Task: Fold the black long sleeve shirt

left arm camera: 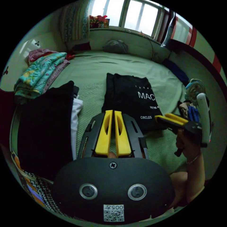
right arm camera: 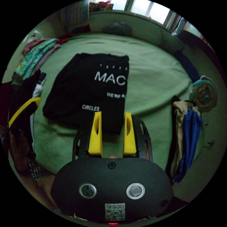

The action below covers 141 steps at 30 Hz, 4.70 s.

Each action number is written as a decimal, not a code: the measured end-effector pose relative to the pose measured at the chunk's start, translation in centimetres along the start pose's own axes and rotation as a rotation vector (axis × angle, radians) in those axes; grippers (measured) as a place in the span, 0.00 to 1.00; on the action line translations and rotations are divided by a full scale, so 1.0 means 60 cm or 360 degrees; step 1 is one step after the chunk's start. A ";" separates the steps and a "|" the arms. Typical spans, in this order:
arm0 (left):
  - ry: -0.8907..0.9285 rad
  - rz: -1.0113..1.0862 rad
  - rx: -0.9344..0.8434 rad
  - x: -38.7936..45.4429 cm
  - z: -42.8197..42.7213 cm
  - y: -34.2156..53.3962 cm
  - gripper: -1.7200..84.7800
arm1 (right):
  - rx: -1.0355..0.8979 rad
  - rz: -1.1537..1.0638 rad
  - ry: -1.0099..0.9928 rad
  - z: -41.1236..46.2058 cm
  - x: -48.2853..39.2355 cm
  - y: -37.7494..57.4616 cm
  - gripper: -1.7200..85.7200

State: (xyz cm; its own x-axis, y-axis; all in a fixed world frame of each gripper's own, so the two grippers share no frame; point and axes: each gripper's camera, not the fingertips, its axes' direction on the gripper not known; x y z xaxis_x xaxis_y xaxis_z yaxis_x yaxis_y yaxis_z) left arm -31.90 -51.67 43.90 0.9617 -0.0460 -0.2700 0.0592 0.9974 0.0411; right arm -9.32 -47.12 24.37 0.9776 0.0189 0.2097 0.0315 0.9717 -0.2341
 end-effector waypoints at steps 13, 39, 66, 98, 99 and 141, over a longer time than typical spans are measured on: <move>-0.0047 0.0068 -0.0023 0.134 0.096 -0.008 0.02 | -0.0075 -0.0267 -0.0057 0.013 0.041 0.059 0.03; -0.0221 0.0117 -0.0158 0.302 0.289 0.008 0.01 | 0.0266 -0.0003 0.0106 0.077 0.024 0.120 0.01; 0.0207 -0.0047 -0.0084 0.185 0.210 0.003 0.02 | 0.0449 0.0005 0.0073 0.013 0.041 0.178 0.01; 0.0121 -0.0017 0.0140 -0.058 0.057 -0.033 0.08 | 0.0219 -0.0297 -0.0552 0.064 -0.063 0.047 0.06; 0.0120 -0.0004 0.0127 -0.058 0.057 -0.034 0.08 | 0.0234 -0.0282 -0.0568 0.061 -0.057 0.047 0.05; -0.0032 0.0213 -0.0074 -0.080 0.053 -0.056 0.07 | 0.0246 -0.0229 -0.0733 0.082 -0.010 -0.050 0.03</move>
State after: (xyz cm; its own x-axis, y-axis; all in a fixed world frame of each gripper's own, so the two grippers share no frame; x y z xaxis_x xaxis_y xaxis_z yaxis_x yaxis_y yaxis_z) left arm -35.88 -54.95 48.12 0.9654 0.0872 -0.2457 -0.0822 0.9961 0.0306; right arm -11.02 -48.86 29.63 0.7711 -0.0495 0.6347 0.0936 0.9950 -0.0361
